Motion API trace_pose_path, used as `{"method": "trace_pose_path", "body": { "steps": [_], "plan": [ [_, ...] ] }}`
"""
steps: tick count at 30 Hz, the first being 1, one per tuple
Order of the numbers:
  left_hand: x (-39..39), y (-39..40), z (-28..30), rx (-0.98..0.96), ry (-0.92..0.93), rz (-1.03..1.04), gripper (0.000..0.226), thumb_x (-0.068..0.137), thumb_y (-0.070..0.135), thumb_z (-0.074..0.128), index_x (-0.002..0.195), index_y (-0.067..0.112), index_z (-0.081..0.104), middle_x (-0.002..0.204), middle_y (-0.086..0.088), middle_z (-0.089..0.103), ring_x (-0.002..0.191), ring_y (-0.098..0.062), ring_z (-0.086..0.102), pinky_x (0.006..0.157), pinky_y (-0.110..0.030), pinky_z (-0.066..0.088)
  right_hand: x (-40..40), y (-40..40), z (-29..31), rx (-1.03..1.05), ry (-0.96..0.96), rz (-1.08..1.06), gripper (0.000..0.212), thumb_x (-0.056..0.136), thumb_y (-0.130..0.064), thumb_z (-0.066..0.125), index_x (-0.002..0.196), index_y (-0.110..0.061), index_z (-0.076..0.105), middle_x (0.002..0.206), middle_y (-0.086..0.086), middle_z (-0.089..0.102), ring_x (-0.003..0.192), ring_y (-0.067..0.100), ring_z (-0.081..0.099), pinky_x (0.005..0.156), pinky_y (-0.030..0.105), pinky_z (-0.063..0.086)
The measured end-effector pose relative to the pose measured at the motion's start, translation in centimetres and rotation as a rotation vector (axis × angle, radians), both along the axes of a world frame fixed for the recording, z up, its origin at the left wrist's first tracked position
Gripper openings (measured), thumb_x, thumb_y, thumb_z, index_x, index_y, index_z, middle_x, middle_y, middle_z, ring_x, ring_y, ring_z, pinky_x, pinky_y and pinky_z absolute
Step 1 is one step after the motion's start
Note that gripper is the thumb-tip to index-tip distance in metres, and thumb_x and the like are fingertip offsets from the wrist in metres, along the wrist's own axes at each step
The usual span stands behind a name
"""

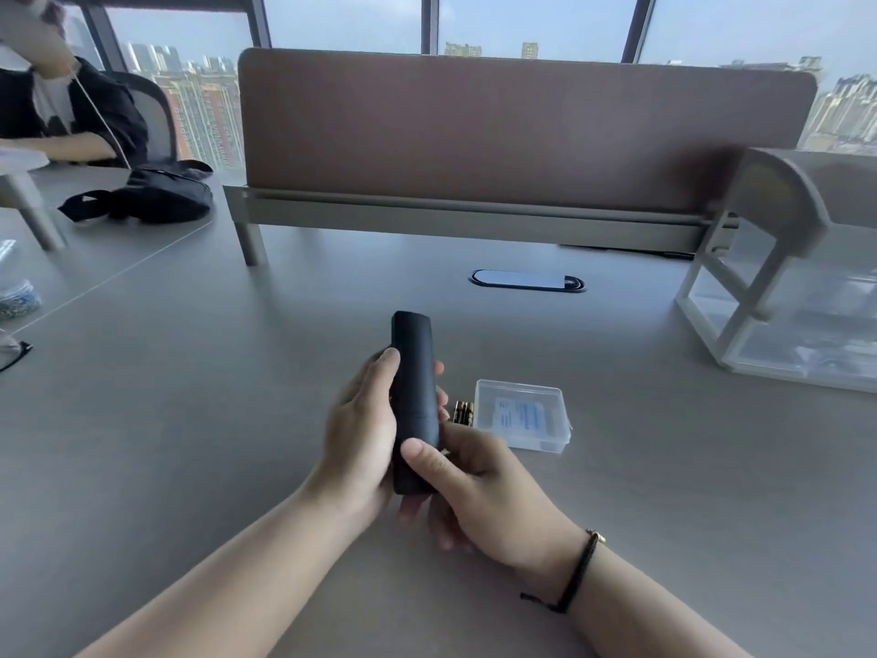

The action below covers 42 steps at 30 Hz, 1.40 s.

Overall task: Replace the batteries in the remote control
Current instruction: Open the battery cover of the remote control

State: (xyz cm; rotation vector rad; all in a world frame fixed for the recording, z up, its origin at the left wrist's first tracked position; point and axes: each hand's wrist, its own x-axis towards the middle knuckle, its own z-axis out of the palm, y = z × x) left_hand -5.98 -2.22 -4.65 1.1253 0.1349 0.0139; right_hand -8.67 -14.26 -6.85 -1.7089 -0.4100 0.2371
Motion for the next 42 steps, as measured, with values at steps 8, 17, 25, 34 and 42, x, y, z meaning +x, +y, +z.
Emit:
{"method": "trace_pose_path", "body": {
  "steps": [8, 17, 25, 34, 42],
  "plan": [
    [-0.9, -0.3, -0.7, 0.146, 0.137, -0.376, 0.067, 0.09, 0.064, 0.044, 0.106, 0.002, 0.063, 0.068, -0.025, 0.06, 0.033, -0.03, 0.052, 0.041, -0.034, 0.044, 0.8, -0.2, 0.1, 0.074, 0.034, -0.036, 0.028, 0.104, -0.028, 0.048, 0.085, -0.008, 0.054, 0.056, 0.012, 0.057, 0.035, 0.017, 0.046, 0.032, 0.02, 0.034],
    [-1.2, -0.1, -0.1, 0.061, 0.064, -0.231, 0.049, 0.094, 0.051, 0.046, 0.09, 0.004, 0.06, 0.101, -0.029, 0.07, 0.052, -0.034, 0.064, 0.035, -0.031, 0.047, 0.7, 0.6, 0.1, 0.01, -0.031, -0.076, 0.058, 0.105, -0.031, 0.044, 0.069, 0.015, 0.051, 0.044, 0.016, 0.049, 0.027, 0.008, 0.038, 0.037, 0.016, 0.033],
    [-1.8, -0.4, 0.2, 0.082, 0.034, -0.362, 0.039, 0.088, 0.046, 0.048, 0.095, 0.008, 0.054, 0.099, -0.019, 0.073, 0.065, -0.042, 0.06, 0.036, -0.033, 0.049, 0.6, -0.3, -0.4, 0.048, -0.011, -0.053, 0.053, 0.105, -0.03, 0.045, 0.067, 0.008, 0.046, 0.048, 0.015, 0.047, 0.034, 0.008, 0.038, 0.049, 0.012, 0.041],
    [-1.8, 0.2, -0.2, 0.035, -0.002, -0.432, 0.024, 0.093, 0.032, 0.048, 0.1, 0.01, 0.054, 0.102, -0.017, 0.074, 0.06, -0.036, 0.063, 0.033, -0.03, 0.047, 0.6, -0.7, -0.8, 0.142, 0.092, 0.024, 0.039, 0.098, -0.036, 0.051, 0.079, -0.002, 0.052, 0.053, 0.007, 0.053, 0.036, 0.014, 0.043, 0.035, 0.019, 0.033],
    [-1.1, 0.4, -0.5, -0.056, 0.015, -0.442, 0.036, 0.098, 0.044, 0.043, 0.105, 0.01, 0.054, 0.109, -0.025, 0.069, 0.037, -0.026, 0.047, 0.038, -0.032, 0.046, 0.6, -0.1, -0.4, 0.256, 0.178, -0.069, 0.03, 0.098, -0.024, 0.059, 0.116, 0.001, 0.059, 0.055, 0.013, 0.062, 0.038, 0.021, 0.056, 0.035, 0.024, 0.044]
  ]
}}
